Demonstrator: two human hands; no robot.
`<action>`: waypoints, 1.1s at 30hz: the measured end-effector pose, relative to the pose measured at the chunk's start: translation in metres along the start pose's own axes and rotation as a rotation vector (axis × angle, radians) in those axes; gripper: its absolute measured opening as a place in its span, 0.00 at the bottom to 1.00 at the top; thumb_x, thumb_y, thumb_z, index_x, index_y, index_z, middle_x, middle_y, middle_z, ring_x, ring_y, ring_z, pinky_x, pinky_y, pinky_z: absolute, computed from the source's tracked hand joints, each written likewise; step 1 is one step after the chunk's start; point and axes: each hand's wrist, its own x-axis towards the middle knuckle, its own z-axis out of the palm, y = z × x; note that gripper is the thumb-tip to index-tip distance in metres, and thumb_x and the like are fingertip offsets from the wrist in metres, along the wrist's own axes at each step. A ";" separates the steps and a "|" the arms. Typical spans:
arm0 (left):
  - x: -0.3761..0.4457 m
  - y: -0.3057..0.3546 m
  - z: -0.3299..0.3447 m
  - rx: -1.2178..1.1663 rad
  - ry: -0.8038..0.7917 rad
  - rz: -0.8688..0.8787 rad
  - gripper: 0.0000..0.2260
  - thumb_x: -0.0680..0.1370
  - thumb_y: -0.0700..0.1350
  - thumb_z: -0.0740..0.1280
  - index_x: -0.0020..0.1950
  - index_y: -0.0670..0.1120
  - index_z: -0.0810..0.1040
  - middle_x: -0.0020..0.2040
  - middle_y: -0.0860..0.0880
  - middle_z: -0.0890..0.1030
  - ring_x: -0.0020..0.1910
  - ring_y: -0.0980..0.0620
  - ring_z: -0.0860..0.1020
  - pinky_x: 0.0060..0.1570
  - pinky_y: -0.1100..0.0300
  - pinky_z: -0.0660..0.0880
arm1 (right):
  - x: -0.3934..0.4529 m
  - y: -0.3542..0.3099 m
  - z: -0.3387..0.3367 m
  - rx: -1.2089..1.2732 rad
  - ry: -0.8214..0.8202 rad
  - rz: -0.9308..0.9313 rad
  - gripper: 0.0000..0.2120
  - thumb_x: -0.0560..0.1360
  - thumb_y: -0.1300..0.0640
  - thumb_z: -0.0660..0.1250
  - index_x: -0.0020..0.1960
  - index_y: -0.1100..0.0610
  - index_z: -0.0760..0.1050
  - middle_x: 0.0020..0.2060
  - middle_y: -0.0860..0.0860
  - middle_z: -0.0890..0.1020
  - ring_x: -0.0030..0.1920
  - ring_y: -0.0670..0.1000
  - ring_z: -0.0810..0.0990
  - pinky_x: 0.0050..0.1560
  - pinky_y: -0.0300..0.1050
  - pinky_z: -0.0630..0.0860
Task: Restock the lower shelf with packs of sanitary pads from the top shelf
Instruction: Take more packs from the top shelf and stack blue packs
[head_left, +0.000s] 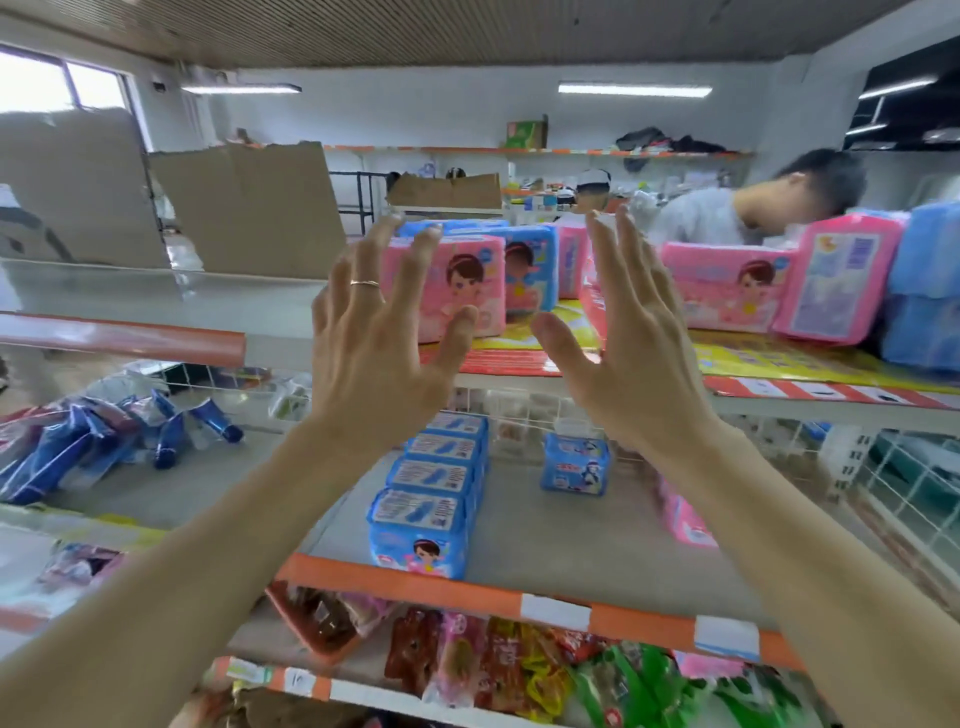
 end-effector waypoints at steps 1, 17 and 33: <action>0.003 -0.012 0.000 0.004 -0.008 -0.014 0.30 0.78 0.62 0.57 0.77 0.51 0.62 0.78 0.45 0.60 0.75 0.41 0.62 0.67 0.38 0.67 | 0.007 -0.004 0.010 -0.003 -0.018 0.000 0.42 0.77 0.31 0.52 0.82 0.50 0.44 0.82 0.53 0.47 0.81 0.54 0.45 0.79 0.60 0.50; 0.036 -0.099 0.043 -0.201 -0.168 0.005 0.32 0.79 0.54 0.69 0.79 0.52 0.59 0.64 0.44 0.79 0.46 0.50 0.78 0.47 0.49 0.78 | 0.066 -0.016 0.101 -0.029 -0.189 0.106 0.46 0.77 0.45 0.69 0.81 0.43 0.38 0.52 0.54 0.82 0.50 0.56 0.79 0.54 0.56 0.79; 0.023 -0.020 0.018 -0.349 0.038 -0.058 0.30 0.76 0.48 0.72 0.76 0.50 0.64 0.61 0.45 0.79 0.46 0.46 0.79 0.49 0.49 0.75 | 0.028 -0.006 0.059 0.141 0.223 0.099 0.47 0.76 0.51 0.72 0.81 0.55 0.42 0.45 0.50 0.85 0.44 0.52 0.85 0.49 0.53 0.82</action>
